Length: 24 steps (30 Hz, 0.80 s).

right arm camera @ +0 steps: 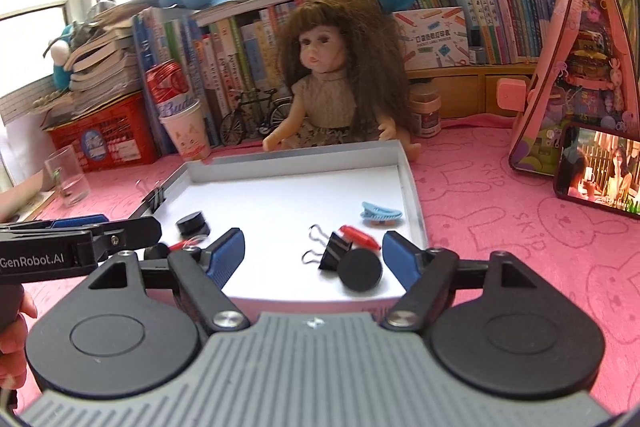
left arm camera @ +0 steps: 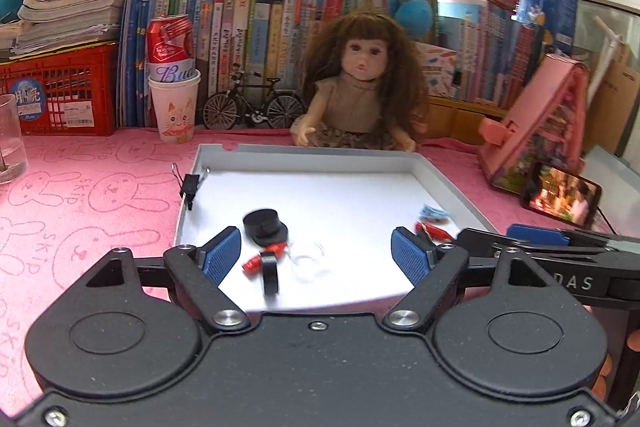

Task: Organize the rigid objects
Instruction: 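Lift both open tools out of the tray toward the items on the cloth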

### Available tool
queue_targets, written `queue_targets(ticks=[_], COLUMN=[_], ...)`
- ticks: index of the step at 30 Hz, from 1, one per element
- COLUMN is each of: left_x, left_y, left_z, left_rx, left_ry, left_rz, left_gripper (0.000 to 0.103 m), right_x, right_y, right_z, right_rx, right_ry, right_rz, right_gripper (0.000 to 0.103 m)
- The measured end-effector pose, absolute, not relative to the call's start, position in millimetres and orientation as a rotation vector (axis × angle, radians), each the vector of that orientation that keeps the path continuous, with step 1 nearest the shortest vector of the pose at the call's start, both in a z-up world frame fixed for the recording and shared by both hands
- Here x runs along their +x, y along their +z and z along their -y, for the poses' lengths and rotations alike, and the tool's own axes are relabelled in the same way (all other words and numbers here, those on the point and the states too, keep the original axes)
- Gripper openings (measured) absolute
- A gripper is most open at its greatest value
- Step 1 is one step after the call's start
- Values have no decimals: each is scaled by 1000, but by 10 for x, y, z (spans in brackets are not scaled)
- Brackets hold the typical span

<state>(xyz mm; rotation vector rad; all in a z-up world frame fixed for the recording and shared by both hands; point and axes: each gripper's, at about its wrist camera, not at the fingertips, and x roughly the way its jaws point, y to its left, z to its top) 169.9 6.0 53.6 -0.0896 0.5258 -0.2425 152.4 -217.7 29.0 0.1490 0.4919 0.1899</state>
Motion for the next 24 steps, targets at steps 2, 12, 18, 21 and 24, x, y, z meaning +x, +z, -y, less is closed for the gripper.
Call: queue_targets(ticks=[2, 12, 18, 21, 24], left_x=[1609, 1176, 959, 863, 772], left_y=[536, 499, 512, 513, 503], left_z=[-49, -7, 4, 2, -8], left_rx=[-87, -57, -22, -18, -11], left_ry=[-257, -309, -341, -359, -375], left_rz=[-529, -516, -501, -503, -501], left_gripper=[81, 82, 82, 82, 83], right_x=[1458, 1164, 1046, 995, 954], right_y=[291, 274, 262, 246, 227], right_z=[2173, 2181, 2189, 2199, 2213], right_rx=[148, 135, 129, 135, 140], right_ry=[199, 236, 255, 260, 264], right_rz=[-492, -493, -504, -509, -518], right_gripper=[87, 88, 89, 89, 89])
